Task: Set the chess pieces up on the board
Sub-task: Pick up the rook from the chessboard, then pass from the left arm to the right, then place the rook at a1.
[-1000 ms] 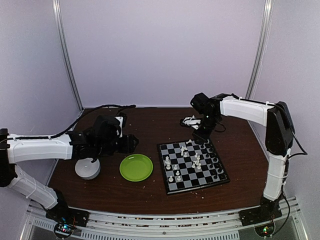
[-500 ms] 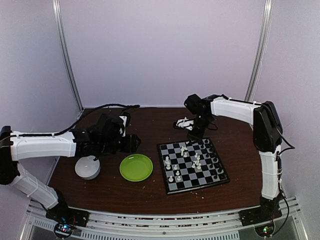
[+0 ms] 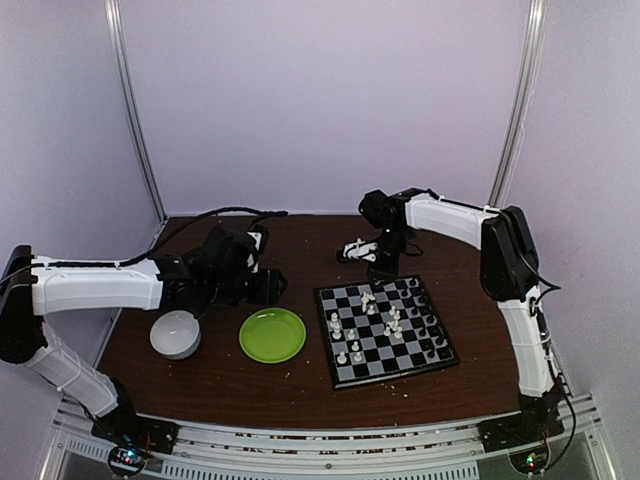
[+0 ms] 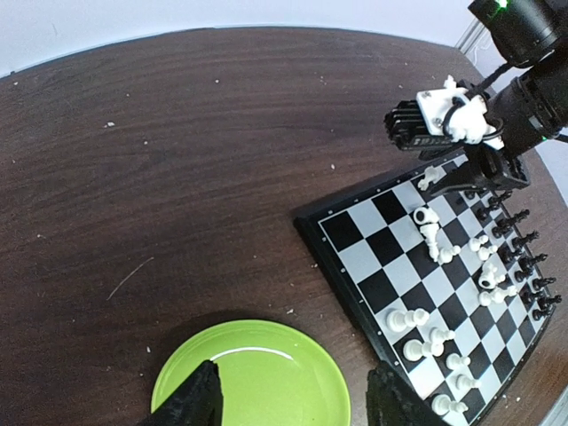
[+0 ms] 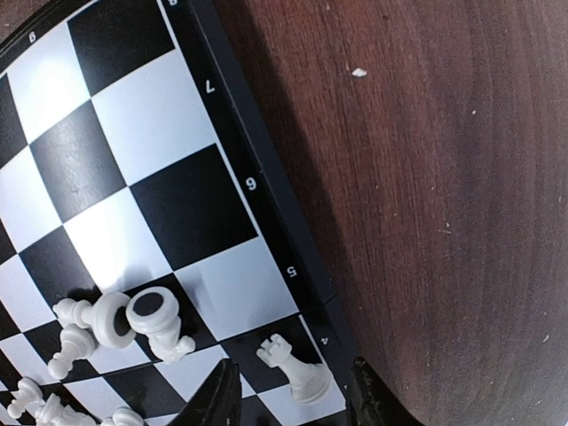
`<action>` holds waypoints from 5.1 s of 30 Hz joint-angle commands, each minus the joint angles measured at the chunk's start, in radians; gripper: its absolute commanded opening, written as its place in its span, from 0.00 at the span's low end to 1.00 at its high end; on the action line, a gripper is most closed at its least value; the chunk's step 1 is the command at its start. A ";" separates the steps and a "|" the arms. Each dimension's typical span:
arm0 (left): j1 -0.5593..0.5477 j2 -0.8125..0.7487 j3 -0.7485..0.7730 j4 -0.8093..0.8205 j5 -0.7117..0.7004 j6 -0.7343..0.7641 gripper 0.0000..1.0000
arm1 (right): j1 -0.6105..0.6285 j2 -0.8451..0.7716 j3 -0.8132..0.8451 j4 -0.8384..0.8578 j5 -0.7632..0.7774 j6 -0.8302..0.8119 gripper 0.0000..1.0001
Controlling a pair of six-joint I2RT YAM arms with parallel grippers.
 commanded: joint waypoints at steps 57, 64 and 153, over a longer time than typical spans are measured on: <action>-0.001 0.061 0.160 0.186 0.682 0.124 0.53 | -0.002 -0.516 -0.348 -0.022 -0.617 0.256 0.10; 0.017 0.136 0.113 0.513 0.824 -0.144 0.49 | 0.068 -0.624 -0.451 0.056 -0.622 0.313 0.11; 0.036 0.865 1.072 -0.653 0.224 0.304 0.00 | -0.036 -0.846 -0.956 0.263 -0.468 0.273 0.46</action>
